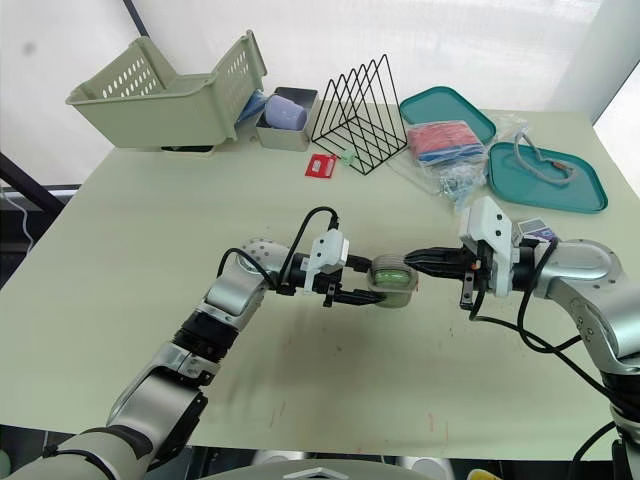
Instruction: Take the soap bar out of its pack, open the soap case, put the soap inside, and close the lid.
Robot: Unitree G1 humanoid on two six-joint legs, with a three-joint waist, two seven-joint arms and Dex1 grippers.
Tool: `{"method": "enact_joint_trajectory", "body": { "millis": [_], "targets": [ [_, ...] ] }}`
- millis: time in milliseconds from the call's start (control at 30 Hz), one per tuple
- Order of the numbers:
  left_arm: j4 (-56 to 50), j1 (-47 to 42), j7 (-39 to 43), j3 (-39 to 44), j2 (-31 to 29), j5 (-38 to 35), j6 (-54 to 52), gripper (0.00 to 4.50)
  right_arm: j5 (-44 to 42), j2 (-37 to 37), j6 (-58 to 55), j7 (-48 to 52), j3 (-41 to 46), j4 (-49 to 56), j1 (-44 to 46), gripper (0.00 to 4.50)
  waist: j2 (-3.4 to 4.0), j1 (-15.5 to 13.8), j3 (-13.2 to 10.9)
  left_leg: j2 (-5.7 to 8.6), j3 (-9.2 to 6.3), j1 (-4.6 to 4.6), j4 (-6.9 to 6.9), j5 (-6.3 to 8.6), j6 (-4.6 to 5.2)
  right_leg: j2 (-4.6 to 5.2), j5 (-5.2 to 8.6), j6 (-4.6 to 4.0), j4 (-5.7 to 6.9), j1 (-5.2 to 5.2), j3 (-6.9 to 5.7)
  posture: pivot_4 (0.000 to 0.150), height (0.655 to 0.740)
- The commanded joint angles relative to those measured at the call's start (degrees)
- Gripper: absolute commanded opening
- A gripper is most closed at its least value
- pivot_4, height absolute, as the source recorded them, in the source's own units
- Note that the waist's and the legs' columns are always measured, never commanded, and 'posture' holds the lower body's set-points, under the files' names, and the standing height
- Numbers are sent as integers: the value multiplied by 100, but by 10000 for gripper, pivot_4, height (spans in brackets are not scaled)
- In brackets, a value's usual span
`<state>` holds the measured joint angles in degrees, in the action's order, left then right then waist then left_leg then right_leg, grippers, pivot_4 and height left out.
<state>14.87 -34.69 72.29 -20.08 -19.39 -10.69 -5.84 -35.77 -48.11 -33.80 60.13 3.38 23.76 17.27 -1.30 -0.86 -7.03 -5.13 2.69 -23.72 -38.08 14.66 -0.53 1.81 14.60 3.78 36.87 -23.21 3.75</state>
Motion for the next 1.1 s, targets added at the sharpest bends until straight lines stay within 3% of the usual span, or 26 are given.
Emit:
{"method": "enact_joint_trajectory", "body": {
  "millis": [33,267,433,1100],
  "targets": [
    [-149,-26,12,47,19,-42,20,20183,-134,-101,-5,-61,413,-41,139,1116,0,0,0,0,0,0,0,0,0,0,0,0,0,0,0,1500,7400],
    [-127,-43,28,48,24,-43,26,20183,430,-540,432,278,335,-452,-426,1116,0,-3,0,0,-3,-3,-1,0,0,0,0,0,-3,0,0,1500,7400],
    [-144,-38,25,47,20,-46,15,20183,534,-453,585,325,210,-374,-638,1116,1,3,0,1,-3,0,0,0,0,-1,0,0,-1,0,3,1500,7400],
    [-181,-25,3,49,19,-48,-16,20183,409,-101,284,206,-103,-41,-289,1116,1,2,0,1,-4,-1,-1,0,0,-1,0,0,-2,1,2,1500,7400]
  ]
}}
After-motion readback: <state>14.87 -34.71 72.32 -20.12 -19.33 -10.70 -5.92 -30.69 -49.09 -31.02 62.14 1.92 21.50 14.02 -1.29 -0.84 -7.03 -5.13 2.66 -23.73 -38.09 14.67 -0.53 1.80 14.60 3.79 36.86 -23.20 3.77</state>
